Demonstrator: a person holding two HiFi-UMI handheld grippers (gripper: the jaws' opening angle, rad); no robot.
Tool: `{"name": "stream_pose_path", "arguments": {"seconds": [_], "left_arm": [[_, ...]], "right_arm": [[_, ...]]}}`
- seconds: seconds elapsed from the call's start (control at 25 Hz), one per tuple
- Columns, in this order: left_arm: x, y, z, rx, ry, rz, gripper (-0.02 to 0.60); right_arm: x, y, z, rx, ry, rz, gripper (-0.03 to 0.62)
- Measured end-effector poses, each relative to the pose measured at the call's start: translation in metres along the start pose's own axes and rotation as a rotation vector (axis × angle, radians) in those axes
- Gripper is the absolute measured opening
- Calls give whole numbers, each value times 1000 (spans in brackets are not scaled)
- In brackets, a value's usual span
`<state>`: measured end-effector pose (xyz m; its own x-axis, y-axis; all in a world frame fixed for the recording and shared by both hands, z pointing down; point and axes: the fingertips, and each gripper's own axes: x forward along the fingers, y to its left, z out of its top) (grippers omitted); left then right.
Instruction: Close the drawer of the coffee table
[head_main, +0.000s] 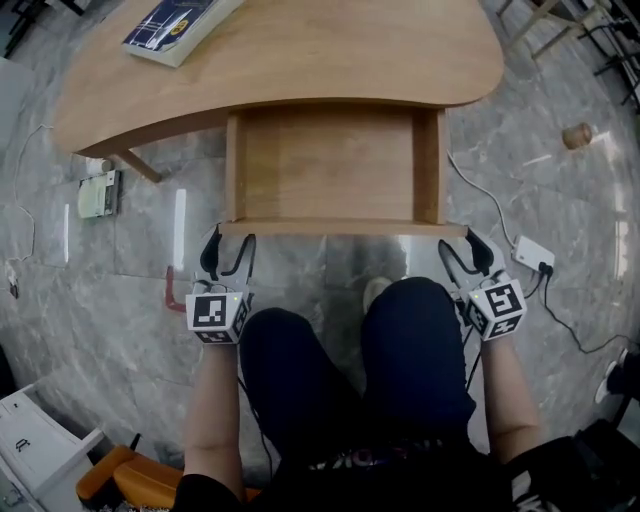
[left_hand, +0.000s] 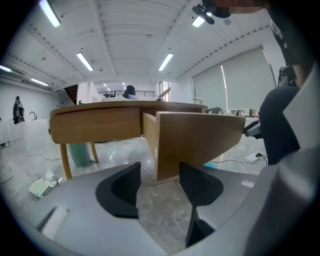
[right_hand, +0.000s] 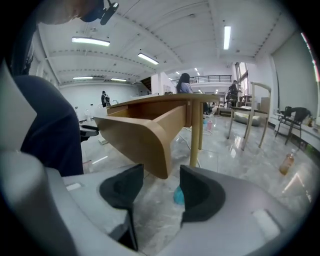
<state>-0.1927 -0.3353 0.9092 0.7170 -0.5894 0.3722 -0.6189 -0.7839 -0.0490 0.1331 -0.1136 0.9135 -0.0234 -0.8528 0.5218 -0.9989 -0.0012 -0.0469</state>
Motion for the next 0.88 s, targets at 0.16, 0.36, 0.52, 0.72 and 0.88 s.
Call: {"name": "stream_pose_path", "arguments": {"seconds": [0.16,0.36,0.52,0.72,0.88], "left_arm": [[3,2,10,-12,-16,-27,278],[4,-2,15,61,-3,-54,275],[2,-3,16,55,-8,-41,244],[0,-7,16,21,-3,-22,209],[-7,-12,34,-10,-35,-33,187]], "right_arm": [[1,10,14,13,-22,13,216],[9,11,27,0,-31,-1,216],[10,14,27,8,-12,-14,216],[8,14,28,-4,23,-12,216],[2,12,40,3,8,-16,220]]}}
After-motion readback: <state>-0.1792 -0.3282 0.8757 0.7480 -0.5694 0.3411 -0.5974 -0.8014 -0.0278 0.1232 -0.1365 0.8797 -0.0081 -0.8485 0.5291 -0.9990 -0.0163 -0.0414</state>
